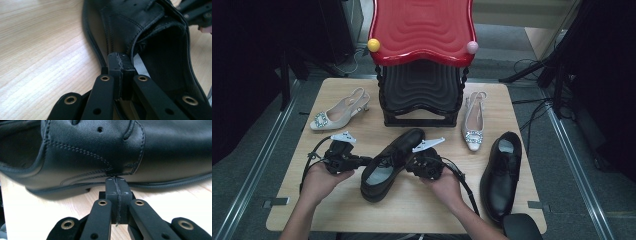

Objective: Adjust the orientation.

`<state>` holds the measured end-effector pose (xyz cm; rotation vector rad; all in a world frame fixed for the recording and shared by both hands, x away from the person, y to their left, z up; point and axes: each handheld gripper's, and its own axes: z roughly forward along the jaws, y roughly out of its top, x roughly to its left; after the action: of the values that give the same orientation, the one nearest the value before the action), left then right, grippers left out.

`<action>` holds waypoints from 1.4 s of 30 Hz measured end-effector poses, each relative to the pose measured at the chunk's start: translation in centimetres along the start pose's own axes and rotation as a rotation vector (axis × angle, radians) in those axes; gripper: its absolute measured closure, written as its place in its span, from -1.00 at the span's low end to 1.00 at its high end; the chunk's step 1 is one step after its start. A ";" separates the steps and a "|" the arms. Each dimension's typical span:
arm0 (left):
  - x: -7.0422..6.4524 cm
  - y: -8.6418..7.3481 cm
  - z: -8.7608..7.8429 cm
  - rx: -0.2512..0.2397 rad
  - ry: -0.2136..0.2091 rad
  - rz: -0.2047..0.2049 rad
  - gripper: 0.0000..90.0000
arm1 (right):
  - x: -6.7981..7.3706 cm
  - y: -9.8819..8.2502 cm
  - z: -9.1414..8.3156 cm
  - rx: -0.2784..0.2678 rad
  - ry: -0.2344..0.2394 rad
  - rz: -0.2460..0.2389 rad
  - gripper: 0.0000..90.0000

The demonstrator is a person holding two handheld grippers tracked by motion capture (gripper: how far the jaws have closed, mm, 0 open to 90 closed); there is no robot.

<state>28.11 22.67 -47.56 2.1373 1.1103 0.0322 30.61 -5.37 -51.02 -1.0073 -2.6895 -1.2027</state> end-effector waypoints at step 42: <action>0.1 2.1 0.8 -0.041 -0.037 0.021 -0.12 | -3.0 -2.1 -6.3 -0.088 -0.027 0.001 0.11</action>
<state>29.88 21.54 -46.92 2.1054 1.0572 0.0246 30.38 -12.33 -48.78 -1.0425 -2.6777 -1.3281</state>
